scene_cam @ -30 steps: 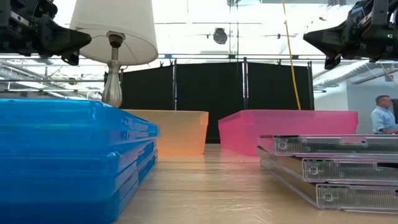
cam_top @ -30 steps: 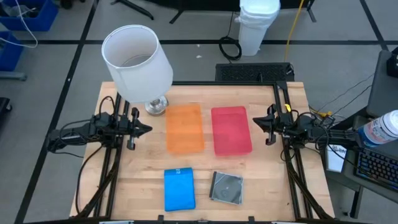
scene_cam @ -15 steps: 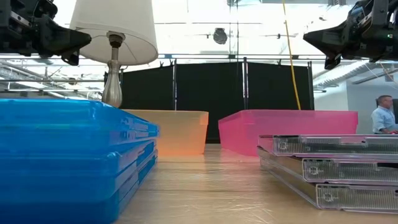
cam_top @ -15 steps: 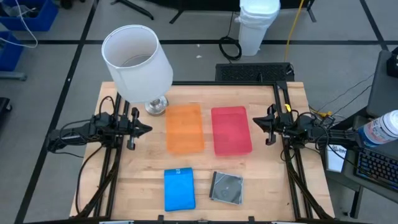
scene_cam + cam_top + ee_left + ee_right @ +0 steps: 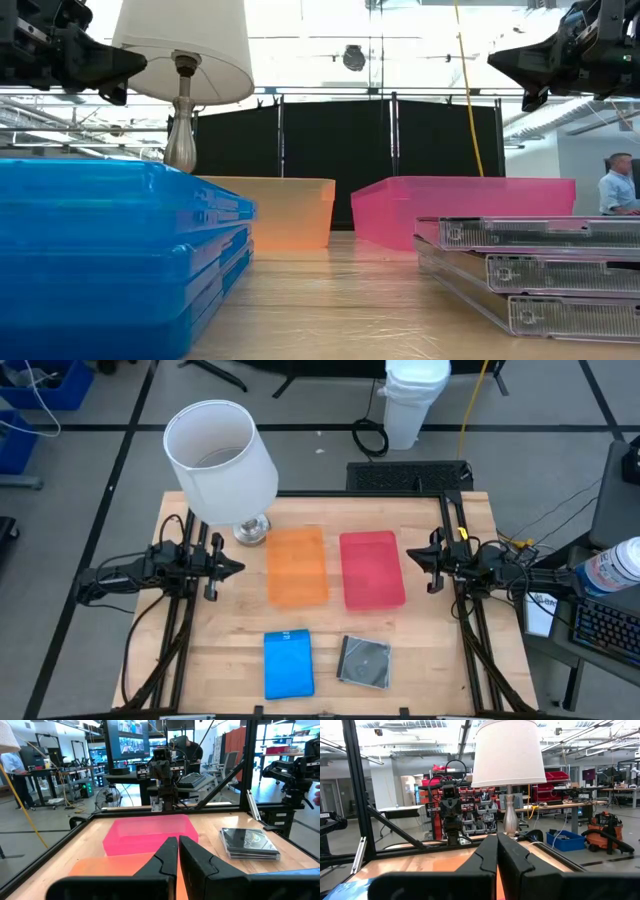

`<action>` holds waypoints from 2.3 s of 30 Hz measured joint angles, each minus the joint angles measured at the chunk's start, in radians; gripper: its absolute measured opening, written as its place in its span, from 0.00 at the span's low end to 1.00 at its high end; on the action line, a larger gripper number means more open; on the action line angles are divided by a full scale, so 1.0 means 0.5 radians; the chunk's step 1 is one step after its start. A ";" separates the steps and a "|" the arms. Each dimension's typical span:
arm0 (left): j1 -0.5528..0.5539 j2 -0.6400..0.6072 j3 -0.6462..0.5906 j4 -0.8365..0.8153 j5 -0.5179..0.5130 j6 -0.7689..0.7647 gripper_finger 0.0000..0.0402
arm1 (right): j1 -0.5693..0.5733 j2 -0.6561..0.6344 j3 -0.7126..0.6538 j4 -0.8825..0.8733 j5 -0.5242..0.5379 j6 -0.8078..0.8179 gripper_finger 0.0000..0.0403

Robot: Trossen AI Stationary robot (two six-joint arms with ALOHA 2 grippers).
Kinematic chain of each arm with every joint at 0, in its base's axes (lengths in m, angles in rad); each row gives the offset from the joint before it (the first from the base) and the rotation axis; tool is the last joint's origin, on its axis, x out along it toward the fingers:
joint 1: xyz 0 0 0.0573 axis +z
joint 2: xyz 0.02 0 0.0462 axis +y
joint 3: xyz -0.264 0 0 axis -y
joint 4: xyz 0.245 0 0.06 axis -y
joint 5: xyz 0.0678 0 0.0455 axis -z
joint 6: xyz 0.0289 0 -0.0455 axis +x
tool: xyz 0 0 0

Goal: Pick & place jewel cases by type

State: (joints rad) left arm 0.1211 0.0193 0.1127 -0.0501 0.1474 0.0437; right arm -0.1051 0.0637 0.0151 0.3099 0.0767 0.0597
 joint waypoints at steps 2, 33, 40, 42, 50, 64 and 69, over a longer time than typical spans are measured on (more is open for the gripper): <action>-0.001 0.000 0.000 0.000 0.001 0.000 0.06 | 0.001 0.000 0.000 0.000 0.000 0.000 0.00; -0.094 0.396 0.113 0.212 0.043 -0.733 0.06 | 0.134 0.085 0.149 -0.080 -0.256 -0.019 0.00; -0.393 1.217 0.533 0.226 0.018 -0.497 0.06 | 0.400 0.438 0.636 -0.862 0.095 -0.048 0.00; -0.494 1.461 0.674 0.225 -0.009 -0.371 0.06 | 0.485 0.546 0.744 -1.011 0.106 0.047 0.00; -0.863 2.261 1.210 0.194 -0.168 0.048 0.06 | 0.954 0.919 0.955 -1.101 0.144 0.470 0.00; -1.284 3.469 2.154 -0.195 -0.575 0.105 0.06 | 1.912 1.789 1.385 -1.320 0.889 0.836 0.00; -1.303 3.863 2.632 -0.447 -0.518 0.017 0.06 | 2.071 1.930 1.388 -1.501 0.908 1.231 0.00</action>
State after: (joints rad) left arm -0.5304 1.9507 1.4286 -0.2736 -0.1115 0.0521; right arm 0.9303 1.0285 0.7091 -0.4408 0.5306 0.6754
